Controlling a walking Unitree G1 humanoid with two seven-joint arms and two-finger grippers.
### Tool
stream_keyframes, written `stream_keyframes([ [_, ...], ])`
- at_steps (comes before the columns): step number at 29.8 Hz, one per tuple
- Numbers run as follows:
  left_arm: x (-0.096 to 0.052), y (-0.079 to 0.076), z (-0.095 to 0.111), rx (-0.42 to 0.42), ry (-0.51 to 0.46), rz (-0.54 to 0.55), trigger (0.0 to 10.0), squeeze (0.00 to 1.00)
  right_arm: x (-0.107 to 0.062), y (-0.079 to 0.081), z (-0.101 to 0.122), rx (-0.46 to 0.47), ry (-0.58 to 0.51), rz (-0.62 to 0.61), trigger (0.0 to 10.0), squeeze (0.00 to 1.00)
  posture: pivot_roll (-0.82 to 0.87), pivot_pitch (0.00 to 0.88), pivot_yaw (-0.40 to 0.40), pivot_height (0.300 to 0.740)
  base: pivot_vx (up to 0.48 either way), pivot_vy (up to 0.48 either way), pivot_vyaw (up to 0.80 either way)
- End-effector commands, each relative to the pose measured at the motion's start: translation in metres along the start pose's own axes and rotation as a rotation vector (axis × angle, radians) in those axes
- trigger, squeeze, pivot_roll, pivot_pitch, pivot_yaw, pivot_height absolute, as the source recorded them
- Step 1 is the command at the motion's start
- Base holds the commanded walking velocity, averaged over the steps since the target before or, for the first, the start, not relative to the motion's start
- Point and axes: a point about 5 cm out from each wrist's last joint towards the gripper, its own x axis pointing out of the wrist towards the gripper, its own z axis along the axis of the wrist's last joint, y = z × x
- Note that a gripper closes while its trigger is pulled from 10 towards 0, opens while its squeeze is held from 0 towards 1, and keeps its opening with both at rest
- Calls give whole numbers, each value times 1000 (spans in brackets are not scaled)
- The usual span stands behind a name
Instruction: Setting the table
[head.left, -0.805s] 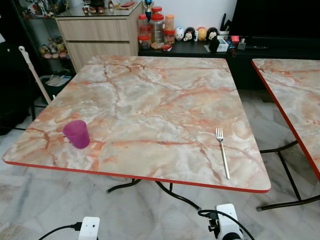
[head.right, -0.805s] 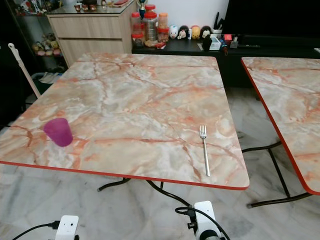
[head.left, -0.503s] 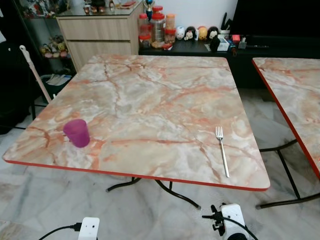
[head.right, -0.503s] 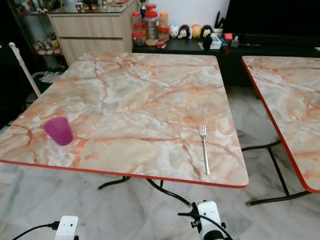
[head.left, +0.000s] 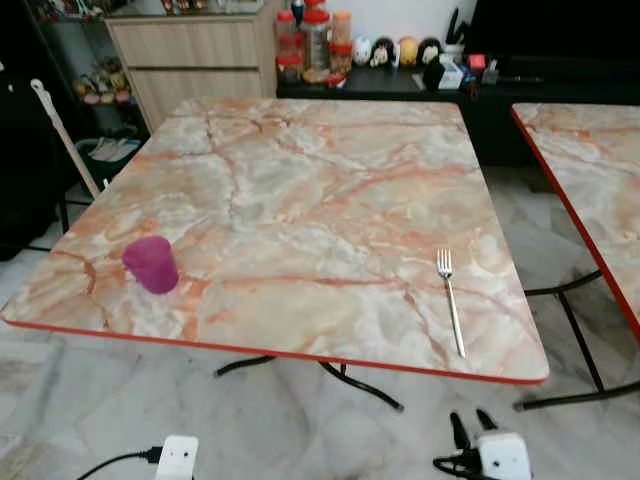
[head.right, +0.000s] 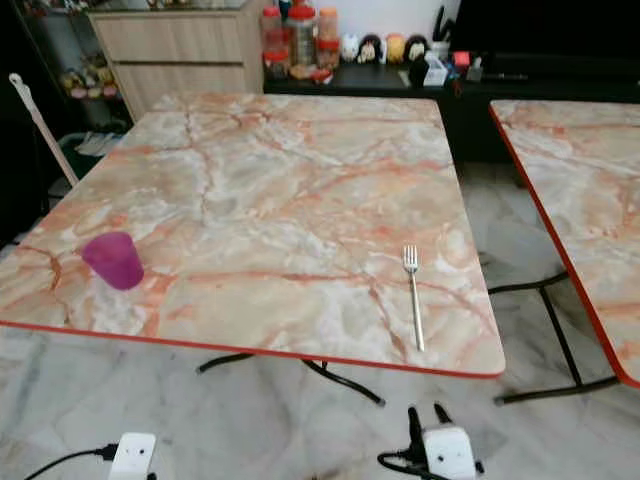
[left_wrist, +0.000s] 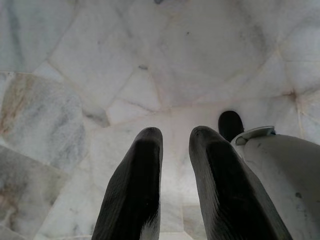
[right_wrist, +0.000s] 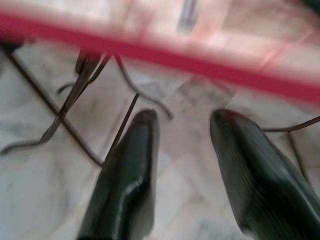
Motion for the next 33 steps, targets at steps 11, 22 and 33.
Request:
stream_keyframes([
  [11,-2,3,-7,19,24,-3,10000,0,17,7,66,22,-159,27,10000,0,-55,78,37,740,0,0,0],
  [22,-1,-4,-4,22,17,-24,10000,0,101,22,109,187,-180,-54,10000,0,-39,17,31,740,0,0,0],
  [33,1,1,2,-2,6,-8,10000,0,141,34,121,219,-89,-99,10000,0,-22,15,34,740,0,0,0],
])
